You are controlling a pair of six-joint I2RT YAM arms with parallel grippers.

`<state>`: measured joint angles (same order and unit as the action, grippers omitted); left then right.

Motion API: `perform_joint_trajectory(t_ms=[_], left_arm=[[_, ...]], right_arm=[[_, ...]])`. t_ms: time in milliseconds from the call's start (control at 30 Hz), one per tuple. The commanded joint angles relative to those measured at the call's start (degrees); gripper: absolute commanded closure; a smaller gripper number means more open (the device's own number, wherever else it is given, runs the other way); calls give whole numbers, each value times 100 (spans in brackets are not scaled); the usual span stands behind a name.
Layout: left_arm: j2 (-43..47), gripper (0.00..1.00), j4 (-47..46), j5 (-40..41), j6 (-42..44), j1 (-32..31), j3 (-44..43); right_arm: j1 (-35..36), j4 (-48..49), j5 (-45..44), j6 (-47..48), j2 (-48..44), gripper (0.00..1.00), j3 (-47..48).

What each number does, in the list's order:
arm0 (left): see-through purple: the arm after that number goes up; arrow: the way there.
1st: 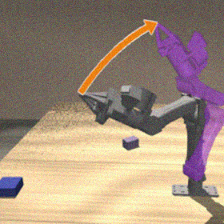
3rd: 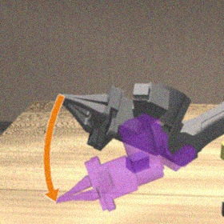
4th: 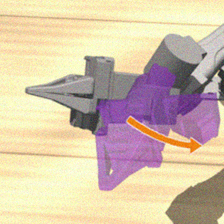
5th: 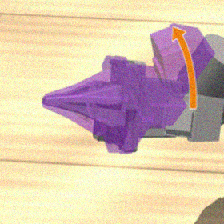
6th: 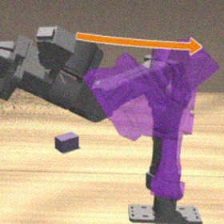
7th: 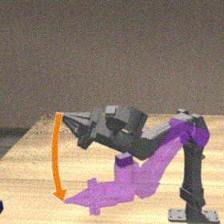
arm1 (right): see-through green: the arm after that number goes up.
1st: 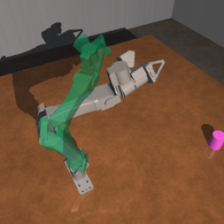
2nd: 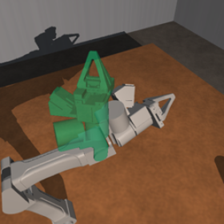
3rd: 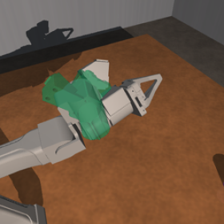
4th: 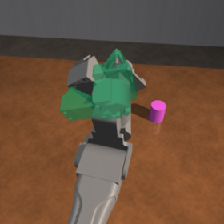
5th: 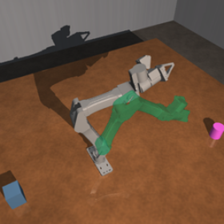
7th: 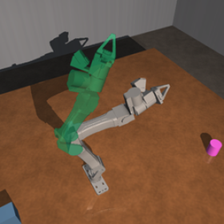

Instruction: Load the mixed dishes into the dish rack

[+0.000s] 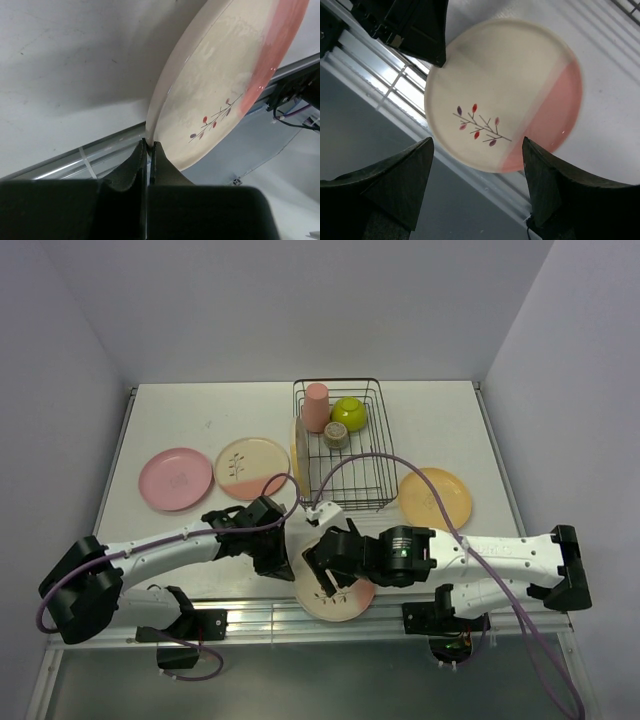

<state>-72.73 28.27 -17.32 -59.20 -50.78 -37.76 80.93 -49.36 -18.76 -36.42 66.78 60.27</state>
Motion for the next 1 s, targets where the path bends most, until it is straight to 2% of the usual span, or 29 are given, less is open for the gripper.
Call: perform_joint_trajectory(t_ms=[0, 167, 333, 667, 867, 967], left_arm=[[259, 100, 12, -535, 128, -37, -259], [312, 100, -85, -772, 31, -37, -223], [303, 100, 12, -930, 49, -37, -408], [549, 100, -59, -1300, -206, -37, -355], [778, 100, -217, -1467, -399, -37, -153], [822, 100, -191, -1529, -382, -37, -162]], right_arm=[[273, 226, -513, 268, 255, 21, 301], [1003, 313, -970, 180, 853, 21, 398], [1609, 200, -1251, 101, 1828, 21, 792], [1997, 164, -1533, -207, 2699, 21, 1276], [2085, -240, -1850, -646, 3393, 21, 1540], [2094, -678, -2262, -1181, 3736, 21, 1741]])
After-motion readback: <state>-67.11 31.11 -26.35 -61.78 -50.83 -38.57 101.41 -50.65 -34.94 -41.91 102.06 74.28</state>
